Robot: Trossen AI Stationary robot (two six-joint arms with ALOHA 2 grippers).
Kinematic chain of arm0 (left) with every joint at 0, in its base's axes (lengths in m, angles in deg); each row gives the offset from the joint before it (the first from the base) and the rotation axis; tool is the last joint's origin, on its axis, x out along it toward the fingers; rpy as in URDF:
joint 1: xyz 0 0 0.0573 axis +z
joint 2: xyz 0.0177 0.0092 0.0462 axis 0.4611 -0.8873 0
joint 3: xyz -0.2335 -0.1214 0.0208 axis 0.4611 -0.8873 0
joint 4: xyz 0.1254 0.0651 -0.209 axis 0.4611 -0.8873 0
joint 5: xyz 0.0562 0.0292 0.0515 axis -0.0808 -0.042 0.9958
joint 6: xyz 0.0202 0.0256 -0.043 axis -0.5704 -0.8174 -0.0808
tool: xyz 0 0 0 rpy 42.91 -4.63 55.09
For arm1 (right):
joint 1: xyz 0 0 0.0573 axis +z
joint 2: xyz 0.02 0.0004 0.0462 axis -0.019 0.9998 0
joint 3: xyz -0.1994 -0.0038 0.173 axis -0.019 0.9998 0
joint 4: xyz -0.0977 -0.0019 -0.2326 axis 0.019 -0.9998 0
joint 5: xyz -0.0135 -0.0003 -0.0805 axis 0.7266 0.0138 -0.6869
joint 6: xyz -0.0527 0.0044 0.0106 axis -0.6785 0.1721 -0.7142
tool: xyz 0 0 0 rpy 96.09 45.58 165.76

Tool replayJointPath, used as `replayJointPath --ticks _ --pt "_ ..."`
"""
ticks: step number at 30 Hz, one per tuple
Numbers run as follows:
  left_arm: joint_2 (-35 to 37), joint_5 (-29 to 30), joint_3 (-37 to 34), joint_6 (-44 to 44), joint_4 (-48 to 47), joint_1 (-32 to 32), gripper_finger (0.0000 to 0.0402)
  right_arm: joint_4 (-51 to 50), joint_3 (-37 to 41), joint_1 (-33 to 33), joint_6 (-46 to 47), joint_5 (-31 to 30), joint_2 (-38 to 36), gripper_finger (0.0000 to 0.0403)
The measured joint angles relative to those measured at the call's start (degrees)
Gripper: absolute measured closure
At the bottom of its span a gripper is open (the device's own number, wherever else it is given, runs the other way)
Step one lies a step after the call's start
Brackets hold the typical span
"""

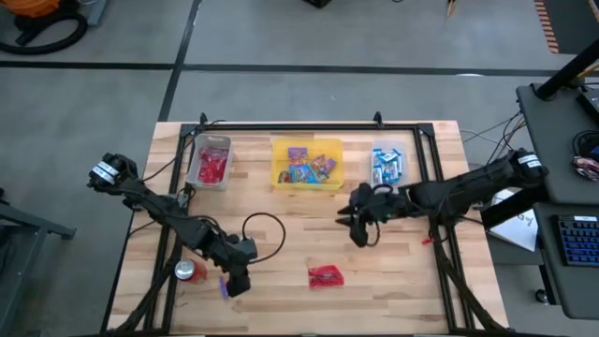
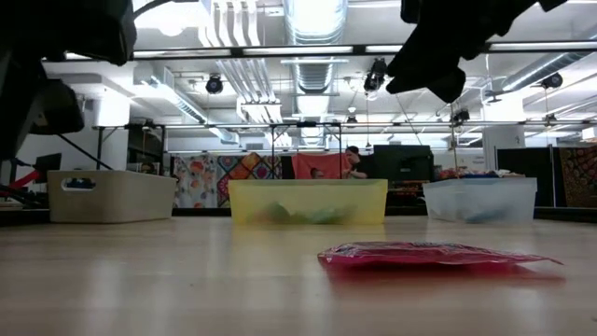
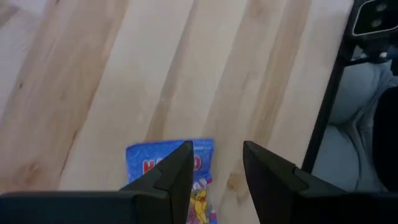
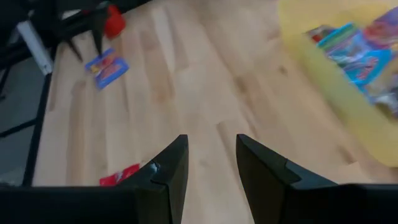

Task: Sort candy
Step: Put the violet gummy into the yellow bin

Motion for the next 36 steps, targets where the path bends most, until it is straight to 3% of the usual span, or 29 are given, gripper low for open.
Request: replayJointPath --ticks 9,12,16,23,36 --pt "-0.05 -1.49 0.0 2.54 -1.61 -2.26 0.0238 1.21 0.0 7.73 -2.18 -8.56 4.56 0.0277" --pt "-0.36 0.73 0.0 2.54 -2.58 -3.56 0.0223 3.04 0.0 8.58 -2.08 -10.49 6.95 0.0277" --pt "-1.88 3.48 0.0 1.96 -4.08 -4.63 0.0219 7.62 0.0 8.65 -2.45 -10.51 10.31 0.0277" --pt "-6.67 3.27 0.0 1.87 -9.07 -5.74 0.0225 10.21 0.0 8.65 -2.86 -10.51 13.33 0.0277" --pt "-10.91 2.77 0.14 -0.04 -9.54 -7.07 0.0229 11.06 -0.02 8.65 -3.95 -10.51 12.9 0.0277"
